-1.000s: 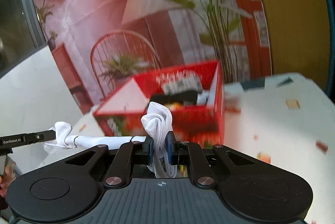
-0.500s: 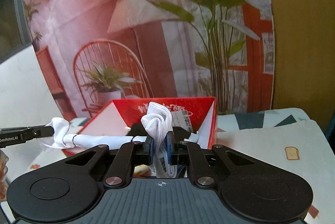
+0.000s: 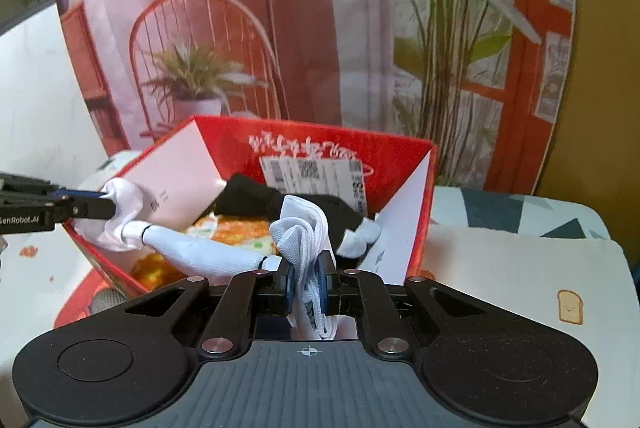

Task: Organize soft objects
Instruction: 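Lift the white cloth with both tools and carry it over the red box, then open both tools to release the white cloth into the red box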

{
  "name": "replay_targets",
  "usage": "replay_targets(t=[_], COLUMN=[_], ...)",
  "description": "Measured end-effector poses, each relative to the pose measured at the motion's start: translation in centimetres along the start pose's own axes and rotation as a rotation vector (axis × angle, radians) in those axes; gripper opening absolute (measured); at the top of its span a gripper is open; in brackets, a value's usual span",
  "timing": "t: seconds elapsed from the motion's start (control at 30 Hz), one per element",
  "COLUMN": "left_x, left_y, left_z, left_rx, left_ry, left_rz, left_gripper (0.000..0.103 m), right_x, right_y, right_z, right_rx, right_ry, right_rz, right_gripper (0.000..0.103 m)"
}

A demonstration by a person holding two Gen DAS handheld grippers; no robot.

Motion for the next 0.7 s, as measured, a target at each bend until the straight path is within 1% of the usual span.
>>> replay_targets(t=[0.13, 0.3, 0.33, 0.37, 0.4, 0.43, 0.47, 0.5, 0.53, 0.57, 0.6, 0.63, 0.67, 0.7], left_x=[-0.3, -0.4, -0.4, -0.4, -0.3, -0.3, -0.2, -0.2, -0.2, -0.2, -0.2, -0.2, -0.2, -0.2], left_y=[0.2, 0.3, 0.3, 0.3, 0.3, 0.3, 0.3, 0.5, 0.6, 0.8, 1.0, 1.1, 1.3, 1.4], left_z=[1.0, 1.4, 1.4, 1.3, 1.2, 1.0, 0.9, 0.6, 0.3, 0.0, -0.3, -0.6, -1.0, -1.3], left_rx=[-0.003, -0.007, -0.013, -0.014, -0.017, -0.022, -0.025, -0.028, -0.032, -0.036, -0.041, -0.043, -0.044, -0.043], left_ry=[-0.037, -0.045, -0.045, -0.041, -0.040, -0.038, -0.034, -0.025, -0.014, -0.002, 0.009, 0.016, 0.026, 0.035], left_rz=[0.017, 0.024, 0.024, 0.024, 0.024, 0.025, 0.027, 0.031, 0.037, 0.042, 0.048, 0.051, 0.054, 0.057], left_gripper=[0.010, 0.011, 0.011, 0.015, 0.017, 0.026, 0.039, 0.047, 0.058, 0.065, 0.068, 0.073, 0.079, 0.082], right_x=[-0.2, -0.6, -0.6, -0.7, -0.7, -0.7, -0.7, -0.6, -0.6, -0.5, -0.4, -0.4, -0.3, -0.3], right_y=[-0.4, -0.6, -0.6, -0.7, -0.7, -0.7, -0.7, -0.8, -0.9, -0.9, -0.9, -1.0, -1.1, -1.2], right_z=[0.9, 1.5, 1.6, 1.6, 1.6, 1.5, 1.4, 1.2, 1.1, 1.0, 0.8, 0.5, 0.2, -0.1], right_rx=[0.008, -0.004, -0.007, -0.011, -0.016, -0.020, -0.024, -0.027, -0.030, -0.033, -0.036, -0.039, -0.039, -0.039], right_ry=[-0.028, -0.045, -0.046, -0.045, -0.042, -0.036, -0.027, -0.015, -0.007, 0.003, 0.015, 0.029, 0.044, 0.056], right_rz=[-0.023, -0.040, -0.043, -0.044, -0.044, -0.044, -0.044, -0.044, -0.046, -0.047, -0.047, -0.047, -0.047, -0.048], right_gripper=[0.011, 0.012, 0.015, 0.017, 0.022, 0.026, 0.027, 0.030, 0.036, 0.041, 0.052, 0.060, 0.063, 0.067])
Point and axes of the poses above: each gripper's, at about its wrist camera, not at the fingertips, and z roughly the way its jaws point, y to its right, x to its top, the point moved 2 cm from there along z, roughly the way its jaws point, and after that the axes turned 12 degrees about -z, right-handed, at the moved point
